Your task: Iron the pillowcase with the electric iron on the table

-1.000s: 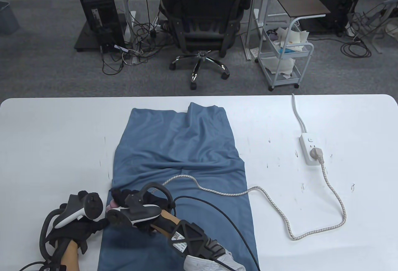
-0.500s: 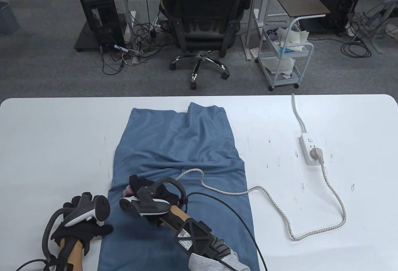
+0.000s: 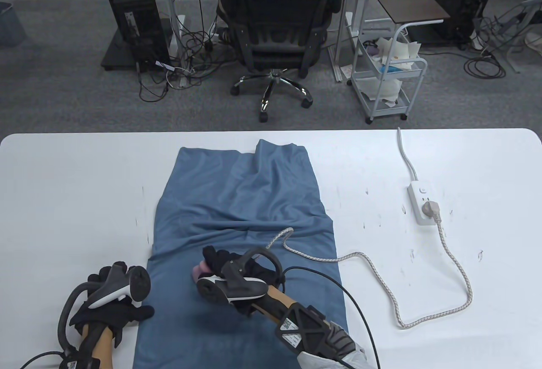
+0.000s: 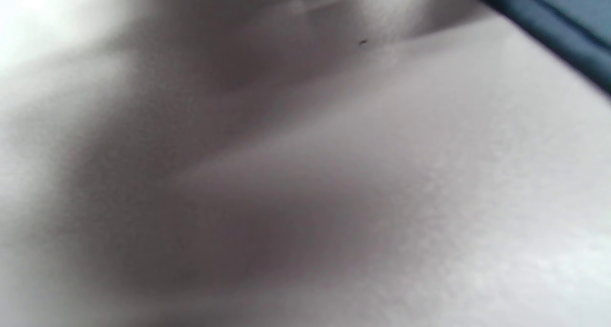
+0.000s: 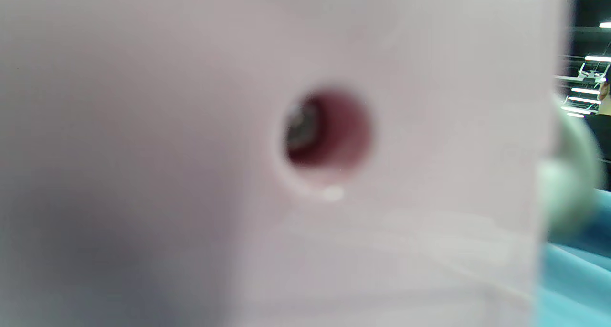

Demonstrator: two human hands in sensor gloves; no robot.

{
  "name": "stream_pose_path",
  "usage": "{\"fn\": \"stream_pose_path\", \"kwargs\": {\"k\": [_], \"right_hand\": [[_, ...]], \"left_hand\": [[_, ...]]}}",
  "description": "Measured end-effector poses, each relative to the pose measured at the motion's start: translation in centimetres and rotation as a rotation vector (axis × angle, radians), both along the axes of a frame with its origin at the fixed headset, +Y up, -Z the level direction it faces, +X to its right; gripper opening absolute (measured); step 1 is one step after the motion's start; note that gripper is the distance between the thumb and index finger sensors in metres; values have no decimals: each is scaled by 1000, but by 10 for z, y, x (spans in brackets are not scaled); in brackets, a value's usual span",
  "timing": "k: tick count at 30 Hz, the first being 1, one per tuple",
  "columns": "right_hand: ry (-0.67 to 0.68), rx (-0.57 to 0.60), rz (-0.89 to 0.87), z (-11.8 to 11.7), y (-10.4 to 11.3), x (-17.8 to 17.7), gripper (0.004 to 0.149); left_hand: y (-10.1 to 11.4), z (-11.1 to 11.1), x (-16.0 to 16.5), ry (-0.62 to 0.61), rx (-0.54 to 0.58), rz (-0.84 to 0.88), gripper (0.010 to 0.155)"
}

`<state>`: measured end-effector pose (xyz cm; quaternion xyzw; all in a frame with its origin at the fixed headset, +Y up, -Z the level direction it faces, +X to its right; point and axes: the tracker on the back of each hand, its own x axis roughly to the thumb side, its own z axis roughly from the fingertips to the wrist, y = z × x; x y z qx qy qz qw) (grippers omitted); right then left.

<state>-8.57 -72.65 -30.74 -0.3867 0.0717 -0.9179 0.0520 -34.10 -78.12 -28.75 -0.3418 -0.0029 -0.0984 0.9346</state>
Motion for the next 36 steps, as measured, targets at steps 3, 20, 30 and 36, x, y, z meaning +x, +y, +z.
{"fn": "stream_pose_path", "kwargs": {"k": [3,20,30,36], "right_hand": [[-55,-2,12,-6,0,18,70],[-290,8,57,-16,0,121,70],[-397,14,27,-8,1,183,70],[-377,-39,36,-10,4,186,70]], "left_hand": [[0,0,0,3,0,0,103],[3,-1,7,-29,12,-23,102],[2,-1,6,-23,6,-6,101],[1,-1,6,-25,12,-6,101]]}}
